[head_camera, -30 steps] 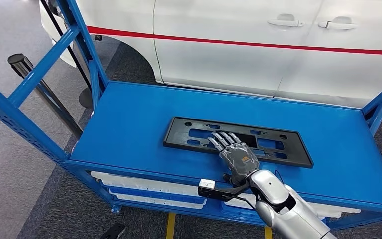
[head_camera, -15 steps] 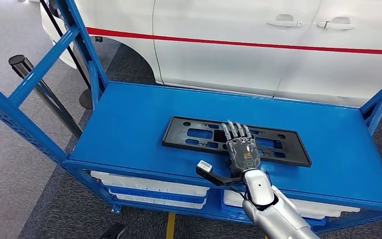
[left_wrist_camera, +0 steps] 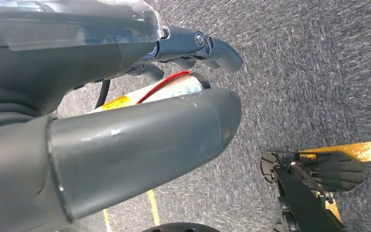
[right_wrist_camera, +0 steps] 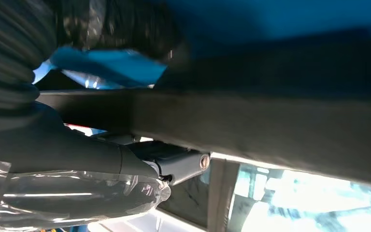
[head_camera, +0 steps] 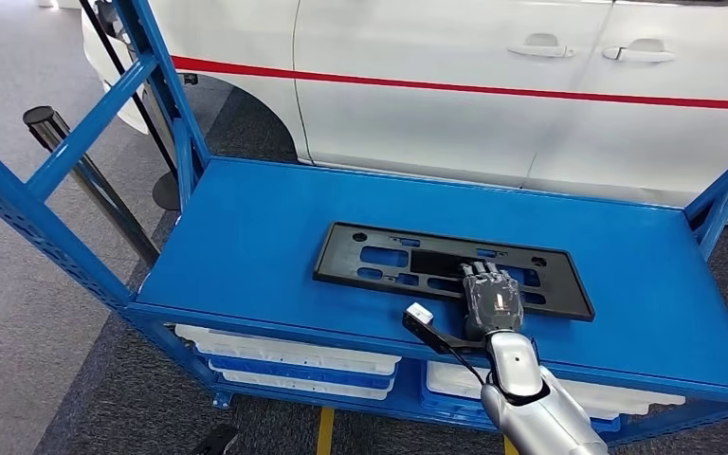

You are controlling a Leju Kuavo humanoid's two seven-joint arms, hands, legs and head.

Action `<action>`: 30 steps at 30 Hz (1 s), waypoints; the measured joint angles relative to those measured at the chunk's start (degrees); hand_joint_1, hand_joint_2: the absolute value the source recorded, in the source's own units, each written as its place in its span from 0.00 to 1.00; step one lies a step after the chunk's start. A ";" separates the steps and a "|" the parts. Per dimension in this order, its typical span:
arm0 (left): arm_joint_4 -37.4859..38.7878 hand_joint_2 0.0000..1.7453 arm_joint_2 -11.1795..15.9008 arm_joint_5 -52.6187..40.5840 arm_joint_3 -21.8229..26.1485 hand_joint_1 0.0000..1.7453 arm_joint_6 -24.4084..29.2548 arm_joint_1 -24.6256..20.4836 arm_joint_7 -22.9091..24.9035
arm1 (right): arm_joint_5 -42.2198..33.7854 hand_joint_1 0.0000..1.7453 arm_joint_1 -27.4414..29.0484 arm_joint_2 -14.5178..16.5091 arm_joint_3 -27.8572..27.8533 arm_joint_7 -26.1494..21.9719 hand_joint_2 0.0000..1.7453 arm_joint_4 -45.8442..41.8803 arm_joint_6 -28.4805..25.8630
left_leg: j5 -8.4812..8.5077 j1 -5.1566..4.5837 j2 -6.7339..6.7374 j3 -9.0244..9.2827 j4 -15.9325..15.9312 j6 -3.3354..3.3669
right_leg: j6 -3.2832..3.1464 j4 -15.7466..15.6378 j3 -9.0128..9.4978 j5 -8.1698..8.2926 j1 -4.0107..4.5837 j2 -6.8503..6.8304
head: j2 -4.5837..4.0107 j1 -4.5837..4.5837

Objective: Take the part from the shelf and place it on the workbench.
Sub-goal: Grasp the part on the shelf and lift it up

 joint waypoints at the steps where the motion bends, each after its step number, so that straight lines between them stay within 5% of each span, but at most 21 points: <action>1: 0.00 0.00 -0.13 0.00 0.11 0.00 0.20 0.02 0.00 | -0.16 1.00 0.56 -0.44 -0.59 -0.43 1.00 -0.13 -0.24 | 0.00 0.00 -0.02 0.04 0.00 0.00 | 0.00 -0.01 0.06 0.00 0.00 -0.01 | 0.00 0.00; 15: -0.02 0.00 -0.98 0.00 0.58 0.00 0.80 0.09 -0.14 | -0.25 1.00 3.18 -3.31 -4.63 -1.85 1.00 -2.45 -0.91 | -0.03 0.00 -0.01 0.29 0.00 0.00 | 0.01 -0.08 0.31 0.00 0.02 0.02 | 0.00 0.00; 19: -0.02 1.00 -1.12 0.14 0.79 0.00 0.80 0.10 -0.55 | 0.77 1.00 3.59 -3.58 -5.37 -2.29 1.00 -3.15 -0.86 | -0.03 0.00 -0.01 0.29 0.00 0.00 | 0.01 -0.07 0.33 0.00 0.02 0.01 | 0.00 0.00; 25: -0.08 1.00 -1.16 2.07 2.08 0.00 0.49 0.15 -2.17 | 3.43 1.00 4.50 -3.67 -6.72 -3.39 1.00 -5.73 -0.88 | -0.04 0.00 0.00 0.22 -0.01 -0.01 | 0.01 -0.05 0.33 0.00 0.03 0.04 | 0.00 0.00; 30: -0.55 1.00 0.39 4.34 4.27 0.00 -1.11 0.52 -2.91 | 6.89 1.00 3.67 0.89 -6.66 -2.80 1.00 -6.56 -0.15 | -0.14 0.13 0.33 0.16 -0.05 -0.18 | -0.02 0.09 0.10 0.01 0.16 0.46 | 0.00 0.00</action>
